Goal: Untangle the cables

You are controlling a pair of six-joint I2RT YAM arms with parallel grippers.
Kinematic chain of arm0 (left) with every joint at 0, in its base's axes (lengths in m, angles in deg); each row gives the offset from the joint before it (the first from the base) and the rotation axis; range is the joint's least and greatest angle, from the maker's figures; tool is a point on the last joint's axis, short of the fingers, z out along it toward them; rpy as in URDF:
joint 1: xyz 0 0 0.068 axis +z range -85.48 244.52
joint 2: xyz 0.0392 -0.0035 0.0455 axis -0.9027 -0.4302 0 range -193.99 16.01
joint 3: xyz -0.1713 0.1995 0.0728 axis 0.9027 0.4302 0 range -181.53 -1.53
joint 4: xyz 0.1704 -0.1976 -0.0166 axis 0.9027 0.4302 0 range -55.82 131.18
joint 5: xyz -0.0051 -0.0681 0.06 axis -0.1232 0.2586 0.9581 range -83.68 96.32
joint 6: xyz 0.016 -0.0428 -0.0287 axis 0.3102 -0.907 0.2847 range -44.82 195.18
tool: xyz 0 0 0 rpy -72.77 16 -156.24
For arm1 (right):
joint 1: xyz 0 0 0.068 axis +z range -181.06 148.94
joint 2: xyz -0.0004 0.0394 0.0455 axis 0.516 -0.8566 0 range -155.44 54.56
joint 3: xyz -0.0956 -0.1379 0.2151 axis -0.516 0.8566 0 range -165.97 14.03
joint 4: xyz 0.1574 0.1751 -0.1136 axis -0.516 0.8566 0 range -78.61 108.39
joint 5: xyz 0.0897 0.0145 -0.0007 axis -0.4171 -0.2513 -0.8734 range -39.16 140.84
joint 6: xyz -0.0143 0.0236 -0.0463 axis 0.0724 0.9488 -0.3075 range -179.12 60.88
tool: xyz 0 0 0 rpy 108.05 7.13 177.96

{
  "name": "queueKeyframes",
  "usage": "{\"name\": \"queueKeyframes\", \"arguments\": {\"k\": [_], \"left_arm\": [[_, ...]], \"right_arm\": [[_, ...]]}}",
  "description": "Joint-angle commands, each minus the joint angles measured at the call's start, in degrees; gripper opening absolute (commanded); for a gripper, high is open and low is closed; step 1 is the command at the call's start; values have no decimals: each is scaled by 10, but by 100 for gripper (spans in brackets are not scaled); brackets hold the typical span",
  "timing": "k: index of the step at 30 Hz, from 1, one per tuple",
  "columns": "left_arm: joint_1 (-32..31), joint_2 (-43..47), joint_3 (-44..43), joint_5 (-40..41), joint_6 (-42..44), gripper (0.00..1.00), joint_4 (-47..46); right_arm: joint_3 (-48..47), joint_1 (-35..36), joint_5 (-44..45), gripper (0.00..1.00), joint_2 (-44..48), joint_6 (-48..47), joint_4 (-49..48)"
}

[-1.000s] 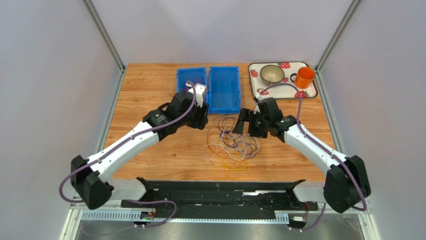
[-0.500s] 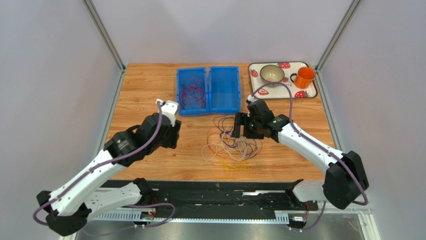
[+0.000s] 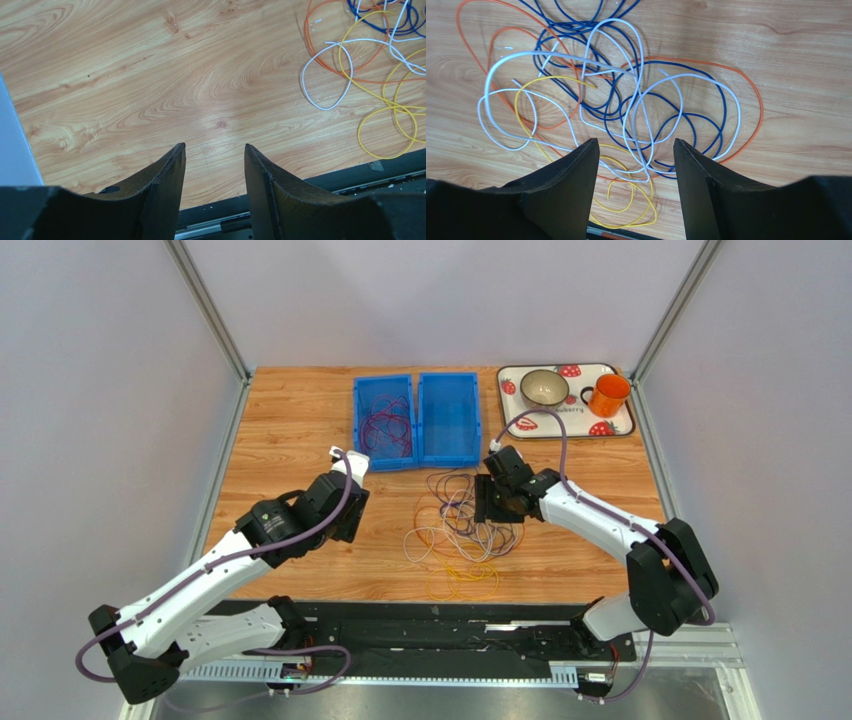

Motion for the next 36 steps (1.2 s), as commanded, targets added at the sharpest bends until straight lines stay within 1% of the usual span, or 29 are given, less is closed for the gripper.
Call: {"name": "queueKeyframes", "arguments": {"k": [1,5,10,13,14,16,18,19,20,22,27,33,36], "left_arm": [[2,3,-6,9,9,55,-5],[2,7,-3,9,9,55,-7],[2,1,-3,9,10,55,-7],[2,-4,-4,8,10,55,-7],[2,-4,-4,9,10,55,-7],[2,-4,-4,9,10,55,-7],[2,-5,-3,10,10,55,-6],[2,-5,-4,9,10,55,-6],[2,-6,-3,11,10,55,-5],[2,-6,-3,11,9,55,-6],[2,-5,-4,12,8,55,-6],[2,-4,-4,11,8,55,-5],[2,-1,-4,11,7,54,-5]], "right_arm": [[3,-1,24,59,-17,-17,-17],[7,0,42,57,-38,-22,-24],[8,0,57,50,-60,-29,-38],[8,0,57,38,-67,-30,-47],[7,-1,57,31,-68,-32,-49],[4,-1,57,26,-69,-33,-51],[0,-1,62,11,-69,-37,-51],[-4,-1,62,2,-68,-37,-45],[-6,0,61,0,-67,-38,-42],[-16,0,64,0,-60,-43,-31],[-47,0,76,0,-5,-49,6],[-121,0,74,0,65,-58,58],[-165,-1,80,0,84,-62,86]]}}
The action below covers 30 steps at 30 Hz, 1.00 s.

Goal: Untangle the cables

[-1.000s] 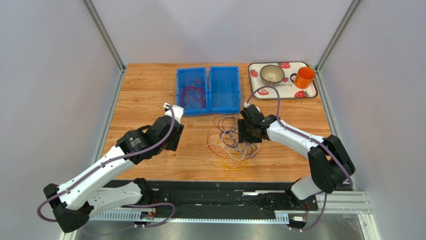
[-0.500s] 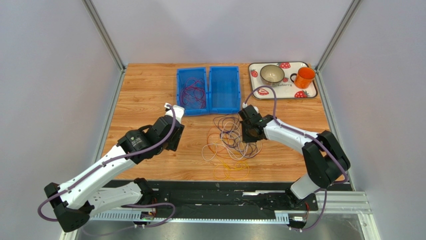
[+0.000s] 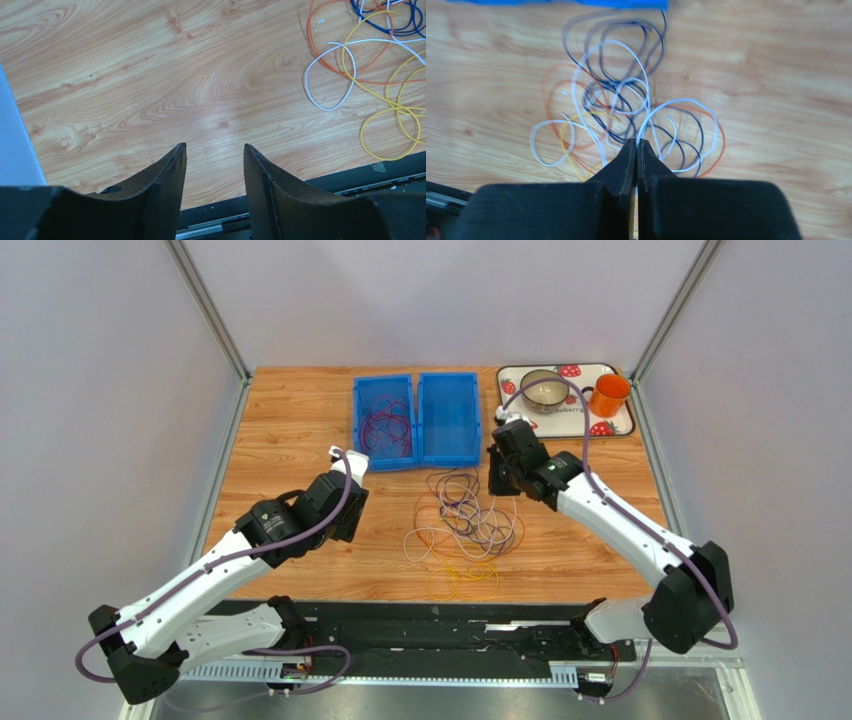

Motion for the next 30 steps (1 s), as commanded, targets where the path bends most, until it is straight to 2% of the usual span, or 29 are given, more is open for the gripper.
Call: {"name": "queueKeyframes", "arguments": {"k": [1,8,11,17,19,22,30], "left_arm": [[1,9,-4,7,7,54,-4],[1,8,-4,5,8,54,-5],[1,6,-4,5,8,54,-5],[1,6,-4,8,7,54,-3],[1,8,-5,10,6,54,-2],[1,10,-5,13,4,54,-2],[1,10,-4,17,3,54,-2]], "right_arm": [[-79,-1,20,0,44,-15,39],[-207,-1,-26,0,69,-45,20],[-296,-1,-45,0,58,-63,17],[-512,0,-74,0,-13,-109,8],[-612,0,-82,0,-43,-124,15],[-698,0,-110,0,-87,-145,0],[-705,-1,-91,0,-102,-171,-175]]}}
